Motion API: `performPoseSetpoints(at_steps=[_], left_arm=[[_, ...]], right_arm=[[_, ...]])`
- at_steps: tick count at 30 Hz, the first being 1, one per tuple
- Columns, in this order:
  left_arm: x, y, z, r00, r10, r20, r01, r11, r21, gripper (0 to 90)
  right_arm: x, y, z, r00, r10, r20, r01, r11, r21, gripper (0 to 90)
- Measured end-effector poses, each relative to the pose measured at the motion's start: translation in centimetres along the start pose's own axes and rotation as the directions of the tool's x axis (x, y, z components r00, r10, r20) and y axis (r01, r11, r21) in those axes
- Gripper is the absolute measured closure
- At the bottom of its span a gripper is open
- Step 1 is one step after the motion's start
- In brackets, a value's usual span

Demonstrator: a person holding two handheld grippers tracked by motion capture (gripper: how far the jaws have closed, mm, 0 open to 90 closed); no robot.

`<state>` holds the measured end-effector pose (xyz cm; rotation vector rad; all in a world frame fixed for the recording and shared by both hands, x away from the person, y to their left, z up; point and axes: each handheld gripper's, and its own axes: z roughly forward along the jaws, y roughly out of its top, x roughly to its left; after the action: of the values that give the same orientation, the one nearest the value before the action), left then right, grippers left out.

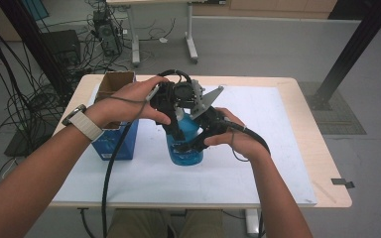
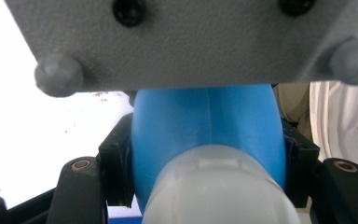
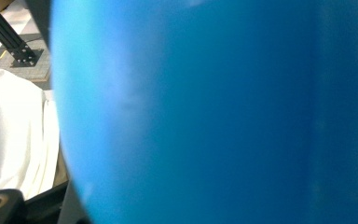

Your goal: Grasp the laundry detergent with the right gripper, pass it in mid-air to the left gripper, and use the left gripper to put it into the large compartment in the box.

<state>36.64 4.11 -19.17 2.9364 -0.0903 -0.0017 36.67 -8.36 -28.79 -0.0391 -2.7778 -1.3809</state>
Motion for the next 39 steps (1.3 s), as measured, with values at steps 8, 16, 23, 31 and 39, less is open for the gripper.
performPoseSetpoints(at_steps=[8,16,23,31,39], left_arm=[[-0.03,0.04,-0.04,1.0,0.0,-0.001,0.0,1.0,0.003,37.1],[-0.04,0.0,-0.07,1.0,-0.003,0.0,0.003,1.0,0.004,37.1],[-0.02,-0.06,-0.05,1.0,-0.008,0.0,0.008,1.0,0.003,37.1],[0.03,-0.04,-0.05,1.0,-0.004,0.001,0.004,1.0,0.003,37.1],[-0.02,-0.07,-0.07,1.0,-0.002,-0.001,0.002,1.0,0.007,37.1]], right_arm=[[0.02,0.02,-0.03,1.0,-0.002,0.001,0.002,1.0,0.002,43.2],[-0.03,0.07,0.02,1.0,-0.009,0.0,0.009,1.0,-0.002,43.2],[-0.02,0.1,0.08,1.0,-0.003,-0.002,0.003,1.0,-0.001,43.1],[-0.04,0.07,0.03,1.0,-0.004,-0.002,0.004,1.0,-0.003,43.1],[-0.06,0.07,0.11,0.9999,-0.012,0.0,0.012,1.0,-0.005,43.1]])
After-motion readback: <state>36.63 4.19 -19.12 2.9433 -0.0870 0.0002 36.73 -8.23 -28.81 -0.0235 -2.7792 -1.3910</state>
